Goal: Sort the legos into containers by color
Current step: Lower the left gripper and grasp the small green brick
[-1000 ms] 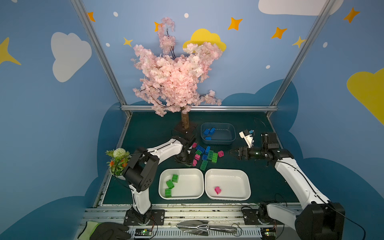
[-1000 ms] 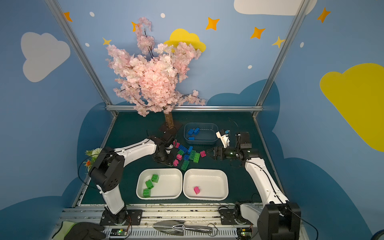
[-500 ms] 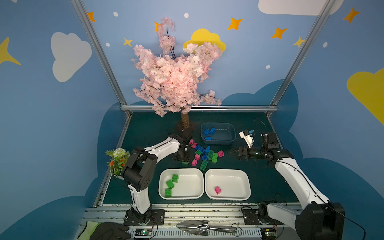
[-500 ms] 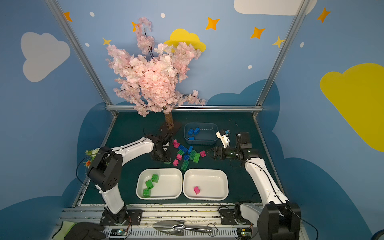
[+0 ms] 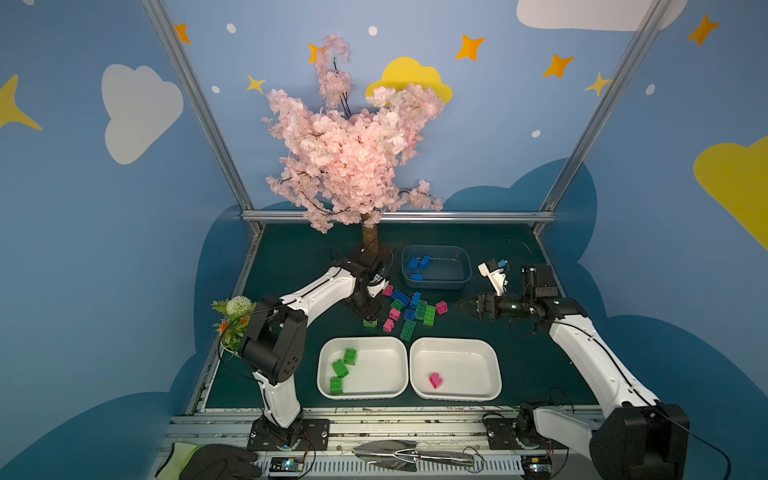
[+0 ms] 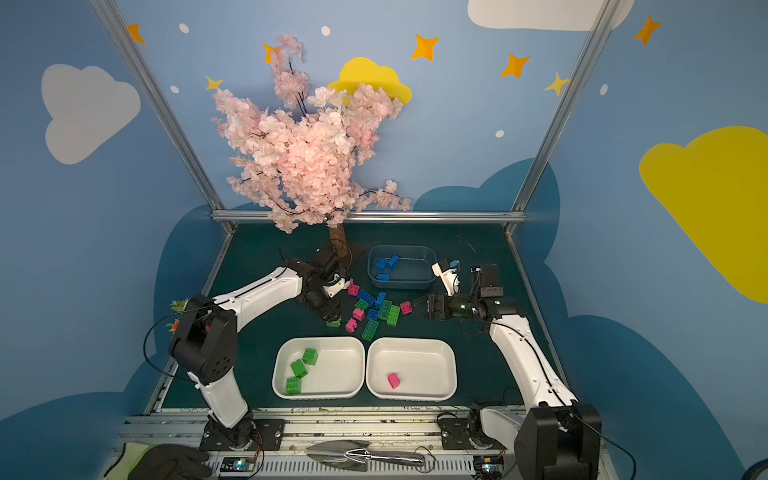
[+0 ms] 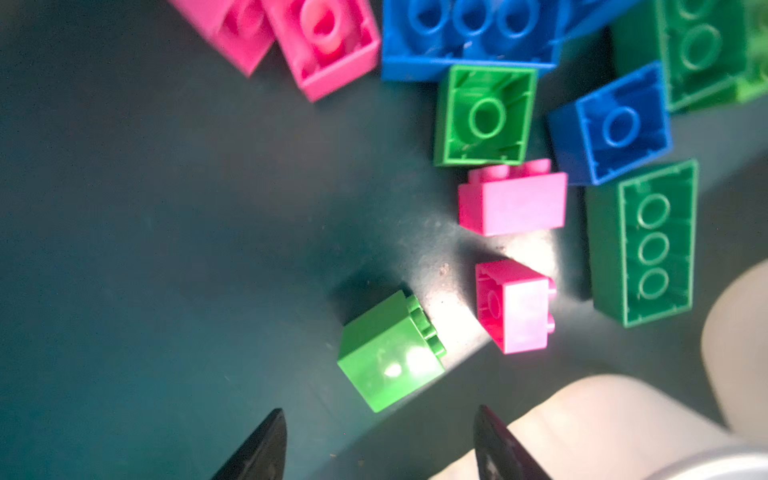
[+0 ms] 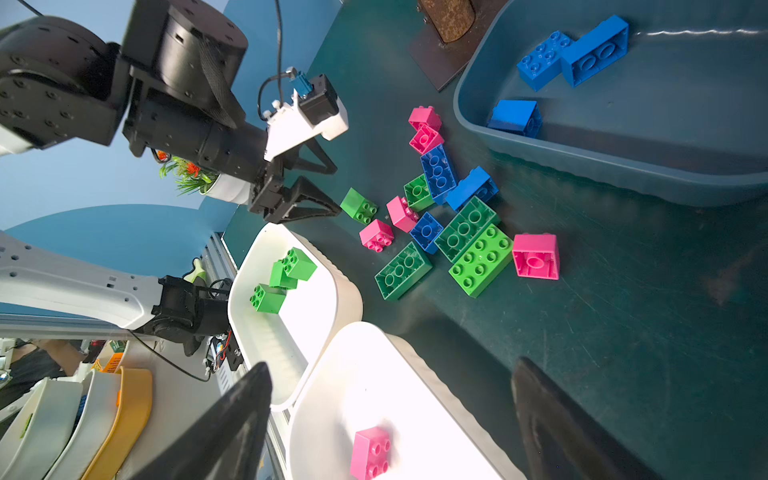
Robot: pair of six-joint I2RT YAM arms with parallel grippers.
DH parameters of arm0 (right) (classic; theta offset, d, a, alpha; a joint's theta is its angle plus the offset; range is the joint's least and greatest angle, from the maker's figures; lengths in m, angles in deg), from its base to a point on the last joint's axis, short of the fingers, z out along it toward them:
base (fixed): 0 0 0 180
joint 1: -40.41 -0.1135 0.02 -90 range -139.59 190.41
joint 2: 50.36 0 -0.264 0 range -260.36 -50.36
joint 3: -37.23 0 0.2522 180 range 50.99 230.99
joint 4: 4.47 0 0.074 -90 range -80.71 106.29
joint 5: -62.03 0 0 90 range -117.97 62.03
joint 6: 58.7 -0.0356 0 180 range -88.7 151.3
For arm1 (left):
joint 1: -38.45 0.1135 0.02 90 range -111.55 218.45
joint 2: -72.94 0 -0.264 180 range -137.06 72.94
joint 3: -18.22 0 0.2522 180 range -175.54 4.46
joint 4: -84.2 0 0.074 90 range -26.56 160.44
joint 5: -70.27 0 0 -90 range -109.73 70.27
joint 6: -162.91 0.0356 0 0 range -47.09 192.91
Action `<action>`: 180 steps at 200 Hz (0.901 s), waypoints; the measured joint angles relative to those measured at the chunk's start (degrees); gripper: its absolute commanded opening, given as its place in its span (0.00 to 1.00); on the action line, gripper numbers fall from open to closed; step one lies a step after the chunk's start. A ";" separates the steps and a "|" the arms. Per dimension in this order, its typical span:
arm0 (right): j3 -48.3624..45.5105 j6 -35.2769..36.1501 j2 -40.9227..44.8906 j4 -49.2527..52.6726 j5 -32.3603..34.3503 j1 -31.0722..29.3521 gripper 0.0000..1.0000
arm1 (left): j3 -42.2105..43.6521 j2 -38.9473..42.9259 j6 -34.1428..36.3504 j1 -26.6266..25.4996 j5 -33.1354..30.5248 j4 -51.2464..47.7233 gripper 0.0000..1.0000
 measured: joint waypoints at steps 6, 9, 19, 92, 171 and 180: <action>0.00 0.02 -0.09 0.02 0.00 0.00 0.89 | -0.04 0.00 2.80 0.44 0.68 0.13 0.70; 0.00 0.07 -0.11 0.02 0.00 0.00 0.89 | -0.04 0.00 4.26 0.70 1.03 0.20 0.70; 0.00 0.13 -0.13 0.04 0.02 0.00 0.89 | -0.04 -0.17 8.81 1.31 2.23 0.44 0.70; 0.00 0.22 -0.13 0.57 0.07 0.00 0.89 | -2.29 -8.15 29.92 1.92 8.22 0.50 0.66; 0.02 0.22 -0.20 0.94 0.07 0.00 0.89 | -2.34 -11.04 35.60 1.70 8.13 1.07 0.38; 0.02 0.22 -0.24 0.94 0.07 0.00 0.89 | -2.34 -11.10 35.54 1.70 8.13 1.16 0.32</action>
